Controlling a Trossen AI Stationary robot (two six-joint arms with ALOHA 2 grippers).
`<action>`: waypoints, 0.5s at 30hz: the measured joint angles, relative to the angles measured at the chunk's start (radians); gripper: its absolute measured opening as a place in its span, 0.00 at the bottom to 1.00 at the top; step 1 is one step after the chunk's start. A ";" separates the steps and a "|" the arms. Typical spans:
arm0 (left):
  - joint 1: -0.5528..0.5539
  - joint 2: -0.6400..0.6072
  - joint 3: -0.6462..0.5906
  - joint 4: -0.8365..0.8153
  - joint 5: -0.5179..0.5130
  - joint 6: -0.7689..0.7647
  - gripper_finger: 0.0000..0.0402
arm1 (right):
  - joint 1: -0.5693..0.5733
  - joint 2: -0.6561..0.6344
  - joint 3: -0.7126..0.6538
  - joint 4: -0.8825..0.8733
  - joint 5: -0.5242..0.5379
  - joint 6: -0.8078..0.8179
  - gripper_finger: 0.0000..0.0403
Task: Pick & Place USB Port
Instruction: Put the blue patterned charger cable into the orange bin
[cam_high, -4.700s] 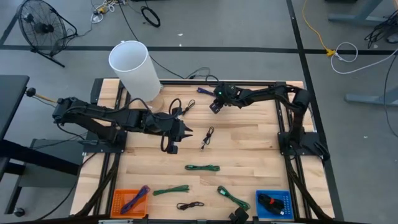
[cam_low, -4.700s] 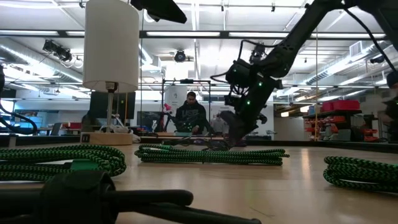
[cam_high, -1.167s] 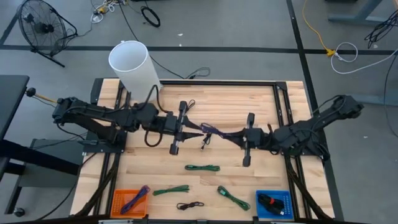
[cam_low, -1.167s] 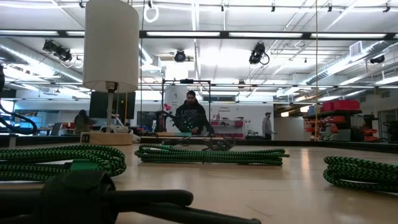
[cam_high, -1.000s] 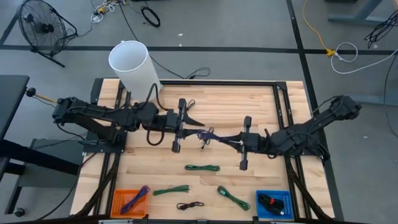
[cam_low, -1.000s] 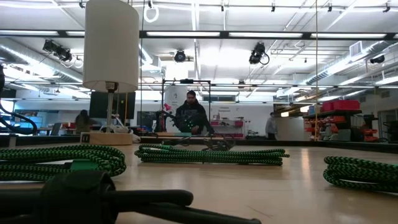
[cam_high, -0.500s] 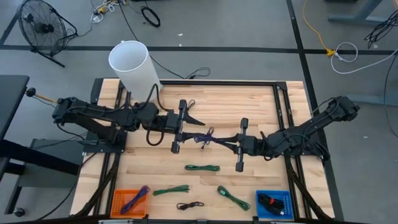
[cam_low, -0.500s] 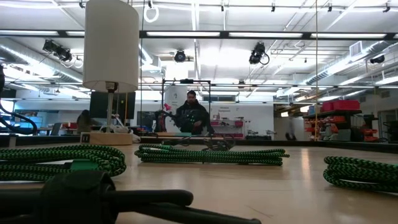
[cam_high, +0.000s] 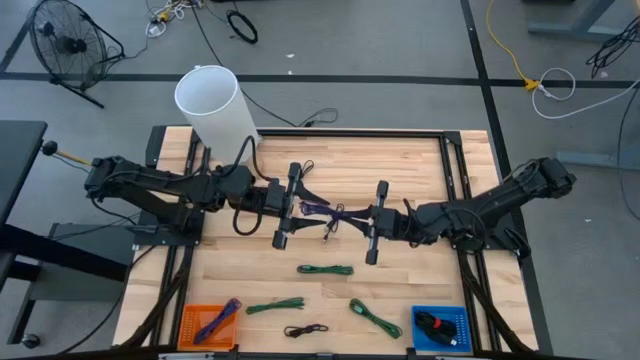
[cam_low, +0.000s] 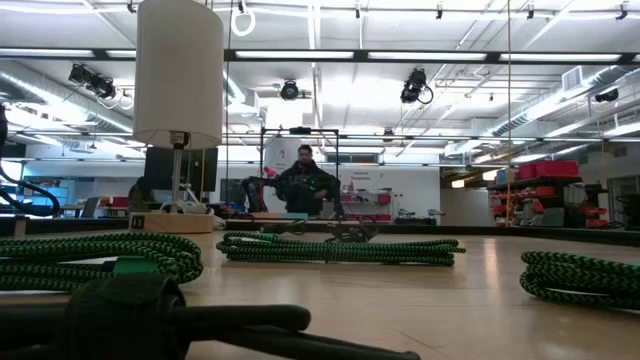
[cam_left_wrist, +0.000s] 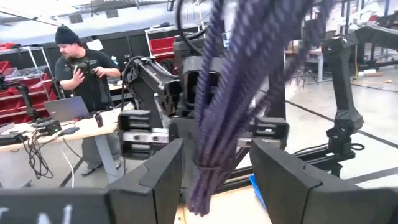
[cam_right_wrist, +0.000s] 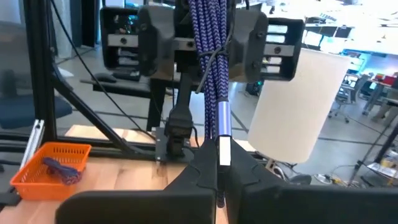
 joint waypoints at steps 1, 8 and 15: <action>0.000 0.000 0.000 0.000 0.000 0.001 0.48 | -0.010 0.000 0.000 0.005 -0.012 0.005 0.00; 0.001 0.000 0.000 -0.003 -0.003 0.026 0.31 | -0.047 0.000 0.000 0.003 -0.102 0.032 0.00; 0.001 0.000 0.000 -0.008 0.028 0.051 0.08 | -0.048 0.006 0.000 -0.008 -0.107 0.039 0.00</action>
